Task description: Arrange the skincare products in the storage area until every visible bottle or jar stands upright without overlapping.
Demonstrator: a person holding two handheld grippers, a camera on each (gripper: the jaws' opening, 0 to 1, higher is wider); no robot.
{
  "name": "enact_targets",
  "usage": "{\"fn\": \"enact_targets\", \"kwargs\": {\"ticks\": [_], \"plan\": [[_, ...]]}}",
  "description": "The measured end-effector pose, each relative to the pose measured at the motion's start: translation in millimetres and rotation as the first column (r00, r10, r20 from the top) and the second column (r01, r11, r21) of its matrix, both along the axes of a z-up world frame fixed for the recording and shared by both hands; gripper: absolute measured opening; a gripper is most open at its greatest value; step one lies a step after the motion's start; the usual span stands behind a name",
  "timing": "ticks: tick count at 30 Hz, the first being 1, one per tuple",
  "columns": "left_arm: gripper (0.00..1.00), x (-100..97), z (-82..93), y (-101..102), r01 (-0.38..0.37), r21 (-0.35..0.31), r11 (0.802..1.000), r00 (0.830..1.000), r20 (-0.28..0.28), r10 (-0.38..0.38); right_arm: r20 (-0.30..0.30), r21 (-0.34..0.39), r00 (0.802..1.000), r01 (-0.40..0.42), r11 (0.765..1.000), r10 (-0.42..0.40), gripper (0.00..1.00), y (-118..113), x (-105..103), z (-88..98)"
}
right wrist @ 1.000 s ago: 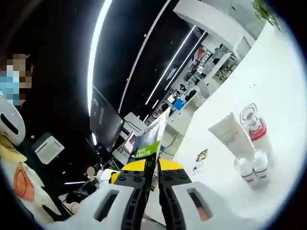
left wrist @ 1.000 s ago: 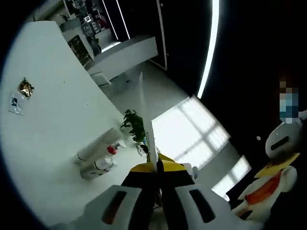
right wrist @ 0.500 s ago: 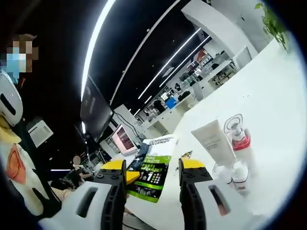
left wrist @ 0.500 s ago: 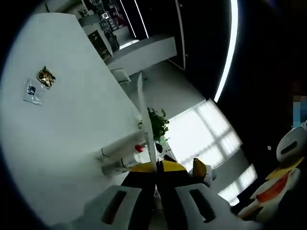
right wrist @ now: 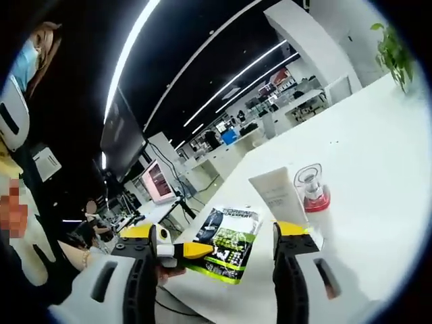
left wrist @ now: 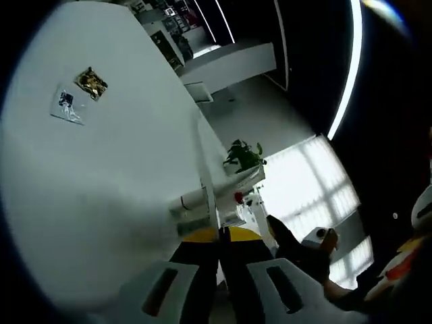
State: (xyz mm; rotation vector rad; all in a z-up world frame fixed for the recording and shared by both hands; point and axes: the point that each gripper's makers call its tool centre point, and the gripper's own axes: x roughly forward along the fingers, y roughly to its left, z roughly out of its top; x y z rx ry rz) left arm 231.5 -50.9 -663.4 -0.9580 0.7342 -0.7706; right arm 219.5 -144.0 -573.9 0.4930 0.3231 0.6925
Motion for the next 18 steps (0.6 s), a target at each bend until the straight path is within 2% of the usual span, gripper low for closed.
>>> {"fn": "enact_targets", "kwargs": {"ticks": [8, 13, 18], "plan": [[0.00, 4.5, -24.5, -8, 0.028, 0.071, 0.997, 0.999, -0.027, -0.027, -0.021, -0.042, 0.999, 0.041, 0.998, -0.042, 0.83, -13, 0, -10.0], [0.00, 7.8, -34.2, -10, 0.041, 0.094, 0.995, 0.999, -0.038, -0.037, -0.031, -0.065, 0.998, 0.049, 0.997, -0.051, 0.87, -17, 0, -14.5], [0.00, 10.1, -48.6, -10, 0.041, 0.147, 0.988, 0.999, -0.035, -0.036, -0.044, -0.081, 0.997, 0.052, 0.995, -0.056, 0.87, -21, -1, -20.8]]}}
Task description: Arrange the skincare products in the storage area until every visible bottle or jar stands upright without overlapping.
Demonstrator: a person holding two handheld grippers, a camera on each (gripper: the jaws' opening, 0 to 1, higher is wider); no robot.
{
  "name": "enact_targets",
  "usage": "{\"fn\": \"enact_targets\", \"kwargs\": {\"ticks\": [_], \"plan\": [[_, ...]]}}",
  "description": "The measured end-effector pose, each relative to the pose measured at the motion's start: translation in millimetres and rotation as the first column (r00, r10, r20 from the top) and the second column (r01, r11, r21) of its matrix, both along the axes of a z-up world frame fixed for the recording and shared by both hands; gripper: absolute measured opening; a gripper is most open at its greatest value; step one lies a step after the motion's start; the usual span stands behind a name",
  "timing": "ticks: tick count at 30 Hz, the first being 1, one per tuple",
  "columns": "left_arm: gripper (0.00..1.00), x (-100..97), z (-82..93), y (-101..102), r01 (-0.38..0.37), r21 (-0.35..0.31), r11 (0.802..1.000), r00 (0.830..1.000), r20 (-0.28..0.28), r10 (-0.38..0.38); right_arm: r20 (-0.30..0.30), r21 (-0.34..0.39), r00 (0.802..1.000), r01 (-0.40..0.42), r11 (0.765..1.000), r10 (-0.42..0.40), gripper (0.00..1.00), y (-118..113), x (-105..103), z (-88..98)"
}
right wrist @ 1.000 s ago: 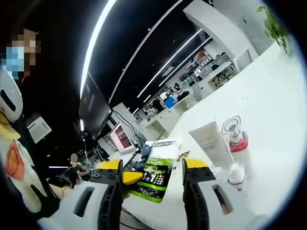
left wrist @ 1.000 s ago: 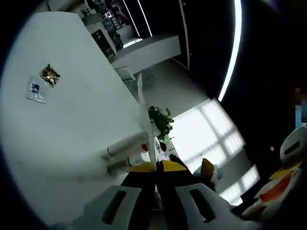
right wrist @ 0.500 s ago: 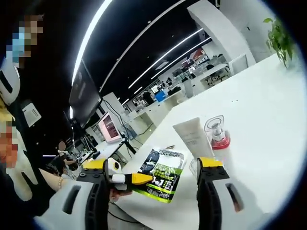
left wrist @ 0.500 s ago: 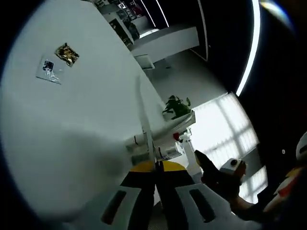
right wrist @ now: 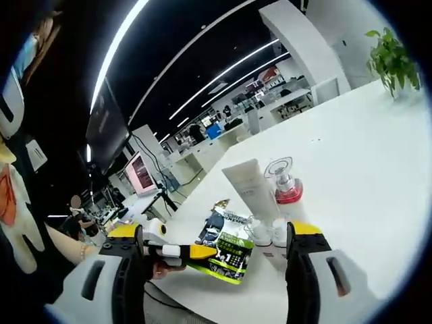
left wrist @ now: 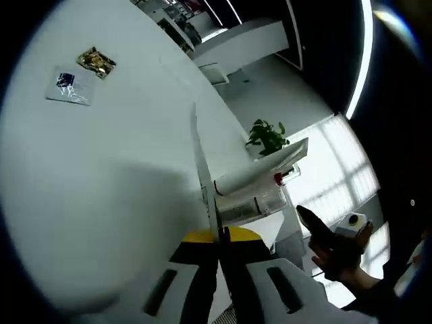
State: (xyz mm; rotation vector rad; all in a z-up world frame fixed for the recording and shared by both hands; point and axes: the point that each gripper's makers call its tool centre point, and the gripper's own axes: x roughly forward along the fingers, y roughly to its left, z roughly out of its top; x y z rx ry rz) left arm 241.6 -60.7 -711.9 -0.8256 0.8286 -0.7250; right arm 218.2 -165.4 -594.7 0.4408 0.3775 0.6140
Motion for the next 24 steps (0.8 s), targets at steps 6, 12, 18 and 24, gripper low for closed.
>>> {"fn": "enact_targets", "kwargs": {"ticks": [6, 12, 18, 24], "plan": [[0.00, 1.3, -13.0, -1, 0.011, 0.047, 0.999, 1.000, -0.005, -0.011, -0.004, -0.019, 1.000, 0.011, 1.000, -0.011, 0.88, -5, -1, -4.3], [0.00, 7.0, -21.9, 2, -0.009, 0.090, 0.996, 1.000, 0.011, 0.008, 0.001, -0.055, 1.000, 0.021, 0.998, -0.021, 0.90, -8, -2, -7.5], [0.00, 11.0, -29.3, 2, -0.013, 0.132, 0.991, 0.999, 0.031, 0.009, 0.000, -0.120, 1.000, 0.018, 0.993, -0.018, 0.94, -15, -4, -17.0], [0.02, 14.7, -31.9, 8, -0.005, 0.230, 0.973, 0.995, 0.102, -0.019, -0.007, -0.126, 0.999, 0.035, 0.991, -0.036, 0.95, -20, -5, -22.3]]}}
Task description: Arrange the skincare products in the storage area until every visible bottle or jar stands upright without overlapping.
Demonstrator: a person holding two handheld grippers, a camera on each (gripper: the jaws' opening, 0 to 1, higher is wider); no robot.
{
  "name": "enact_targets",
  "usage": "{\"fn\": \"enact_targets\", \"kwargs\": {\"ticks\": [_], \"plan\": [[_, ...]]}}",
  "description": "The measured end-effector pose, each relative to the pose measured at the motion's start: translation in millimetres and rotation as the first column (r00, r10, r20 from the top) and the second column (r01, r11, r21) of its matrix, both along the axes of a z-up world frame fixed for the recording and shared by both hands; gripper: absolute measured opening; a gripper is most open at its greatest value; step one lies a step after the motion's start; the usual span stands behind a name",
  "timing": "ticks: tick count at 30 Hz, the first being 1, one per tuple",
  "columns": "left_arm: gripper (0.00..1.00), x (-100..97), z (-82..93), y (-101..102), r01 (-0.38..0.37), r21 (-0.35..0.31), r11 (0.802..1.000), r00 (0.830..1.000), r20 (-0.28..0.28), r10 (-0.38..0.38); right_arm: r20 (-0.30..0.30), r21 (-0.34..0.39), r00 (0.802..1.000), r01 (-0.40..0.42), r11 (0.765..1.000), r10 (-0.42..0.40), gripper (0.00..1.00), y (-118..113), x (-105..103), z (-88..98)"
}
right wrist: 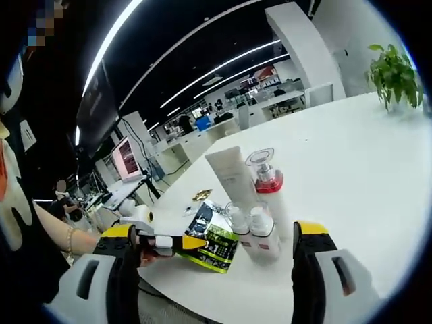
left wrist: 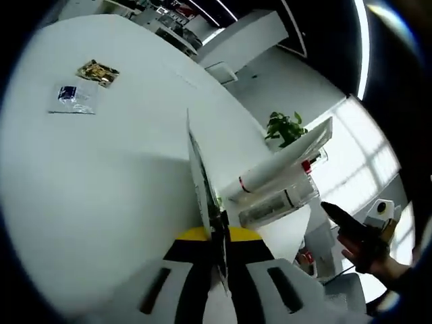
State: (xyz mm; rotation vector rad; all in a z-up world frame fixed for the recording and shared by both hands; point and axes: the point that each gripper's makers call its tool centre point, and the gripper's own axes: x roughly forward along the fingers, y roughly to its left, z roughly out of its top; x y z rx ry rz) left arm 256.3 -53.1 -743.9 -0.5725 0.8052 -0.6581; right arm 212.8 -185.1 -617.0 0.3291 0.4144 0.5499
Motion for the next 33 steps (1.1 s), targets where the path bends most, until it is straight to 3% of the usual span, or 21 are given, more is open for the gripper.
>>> {"fn": "enact_targets", "kwargs": {"ticks": [3, 7, 11, 20, 23, 26, 28, 29, 31, 33], "plan": [[0.06, -1.3, 2.4, -1, 0.023, 0.067, 0.998, 0.999, 0.036, -0.025, 0.002, -0.005, 1.000, 0.002, 1.000, -0.002, 0.95, -2, 0, -1.4], [0.15, 0.4, -0.6, 0, 0.025, 0.095, 0.995, 0.998, 0.050, -0.030, 0.000, -0.005, 1.000, 0.008, 1.000, -0.008, 0.95, -4, 0, -2.4], [0.22, 0.8, -4.4, 3, 0.062, 0.204, 0.977, 0.992, 0.095, -0.082, 0.002, -0.001, 1.000, 0.015, 1.000, -0.015, 0.95, -4, 0, -1.3], [0.37, -1.8, -10.1, 6, 0.089, 0.308, 0.947, 0.986, 0.105, -0.127, 0.002, -0.006, 1.000, 0.017, 1.000, -0.017, 0.95, -5, 0, -1.8], [0.40, -4.2, -9.6, 5, 0.105, 0.361, 0.927, 0.980, 0.120, -0.157, 0.003, -0.006, 1.000, 0.017, 1.000, -0.017, 0.94, -4, 0, -1.3], [0.43, -3.4, -14.0, 10, 0.135, 0.437, 0.889, 0.966, 0.142, -0.216, 0.000, -0.006, 1.000, 0.017, 1.000, -0.017, 0.94, -4, 0, -2.0], [0.43, -5.7, -18.0, 14, 0.157, 0.496, 0.854, 0.956, 0.141, -0.257, 0.000, -0.009, 1.000, 0.017, 1.000, -0.017, 0.94, -4, 0, -2.3], [0.43, -6.5, -18.5, 14, 0.163, 0.507, 0.846, 0.952, 0.143, -0.269, 0.000, -0.009, 1.000, 0.017, 1.000, -0.017, 0.94, -3, 0, -2.3], [0.44, -4.4, -20.9, 22, 0.173, 0.567, 0.805, 0.940, 0.147, -0.306, -0.001, -0.010, 1.000, 0.018, 1.000, -0.018, 0.94, -3, 0, -2.9], [0.45, -0.3, -18.3, 25, 0.173, 0.602, 0.780, 0.924, 0.175, -0.340, -0.002, -0.008, 1.000, 0.018, 1.000, -0.018, 0.94, -4, 0, -3.1]]}}
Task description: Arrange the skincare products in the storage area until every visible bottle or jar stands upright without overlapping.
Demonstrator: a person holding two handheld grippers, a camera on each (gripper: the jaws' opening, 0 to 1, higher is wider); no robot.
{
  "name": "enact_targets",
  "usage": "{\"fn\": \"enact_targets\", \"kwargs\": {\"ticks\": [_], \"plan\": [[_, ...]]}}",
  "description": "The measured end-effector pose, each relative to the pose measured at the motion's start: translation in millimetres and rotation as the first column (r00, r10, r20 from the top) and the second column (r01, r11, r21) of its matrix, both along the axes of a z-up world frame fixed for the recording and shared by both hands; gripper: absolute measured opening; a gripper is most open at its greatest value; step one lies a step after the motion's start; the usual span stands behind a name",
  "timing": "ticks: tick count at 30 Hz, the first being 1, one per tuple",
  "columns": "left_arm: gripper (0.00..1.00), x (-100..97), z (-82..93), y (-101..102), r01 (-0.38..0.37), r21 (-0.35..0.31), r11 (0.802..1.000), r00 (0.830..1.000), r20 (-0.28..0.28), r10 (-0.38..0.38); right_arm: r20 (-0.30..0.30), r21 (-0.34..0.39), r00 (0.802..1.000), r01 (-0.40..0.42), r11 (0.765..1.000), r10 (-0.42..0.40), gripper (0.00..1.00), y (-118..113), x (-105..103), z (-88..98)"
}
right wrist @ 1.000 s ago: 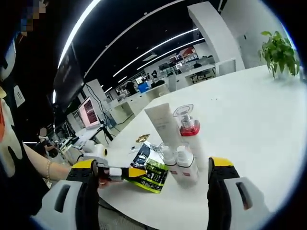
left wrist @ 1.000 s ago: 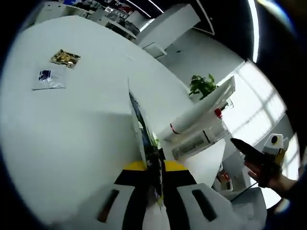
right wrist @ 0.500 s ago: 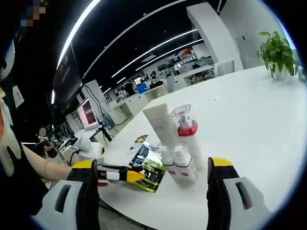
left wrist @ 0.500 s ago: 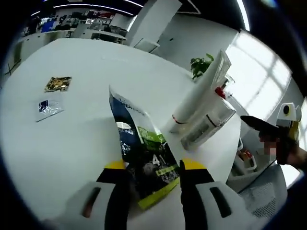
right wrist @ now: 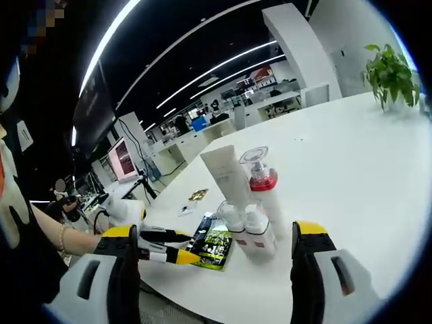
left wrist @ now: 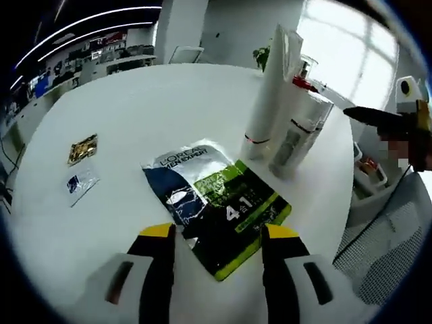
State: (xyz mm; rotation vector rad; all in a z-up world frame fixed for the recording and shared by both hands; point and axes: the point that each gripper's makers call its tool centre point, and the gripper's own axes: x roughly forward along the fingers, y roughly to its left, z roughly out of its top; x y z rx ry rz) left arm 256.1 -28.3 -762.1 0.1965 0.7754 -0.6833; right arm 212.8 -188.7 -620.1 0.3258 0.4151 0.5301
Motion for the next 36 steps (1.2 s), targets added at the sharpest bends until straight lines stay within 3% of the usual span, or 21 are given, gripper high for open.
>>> {"fn": "enact_targets", "kwargs": {"ticks": [3, 5, 7, 9, 13, 21, 36], "plan": [[0.48, 7.3, 7.7, -3, 0.084, 0.043, 0.996, 0.995, 0.055, -0.086, -0.002, 0.000, 1.000, 0.001, 1.000, -0.001, 0.94, -1, 1, -1.3], [0.51, 15.5, 13.2, -8, 0.170, 0.076, 0.983, 0.980, 0.092, -0.177, -0.003, -0.001, 1.000, 0.000, 1.000, 0.000, 0.94, -1, 1, -1.9], [0.55, 20.1, 18.4, -15, 0.229, 0.080, 0.970, 0.966, 0.104, -0.237, -0.006, -0.002, 1.000, -0.001, 1.000, 0.001, 0.94, 0, 1, -2.6], [0.58, 24.4, 16.5, -23, 0.306, 0.072, 0.949, 0.948, 0.073, -0.311, -0.007, -0.003, 1.000, -0.003, 1.000, 0.003, 0.94, 0, 1, -2.8], [0.70, 32.1, 7.2, -29, 0.336, 0.088, 0.938, 0.940, 0.023, -0.340, -0.010, -0.003, 1.000, 0.001, 1.000, -0.001, 0.94, -2, 2, -4.6], [0.78, 33.5, -12.8, -30, 0.445, 0.147, 0.884, 0.896, -0.066, -0.440, -0.016, -0.001, 1.000, 0.011, 1.000, -0.011, 0.94, -3, 2, -6.2], [0.79, 36.7, -10.8, -38, 0.449, 0.147, 0.881, 0.893, -0.064, -0.445, -0.021, -0.004, 1.000, 0.019, 1.000, -0.019, 0.94, -5, 2, -7.9]]}}
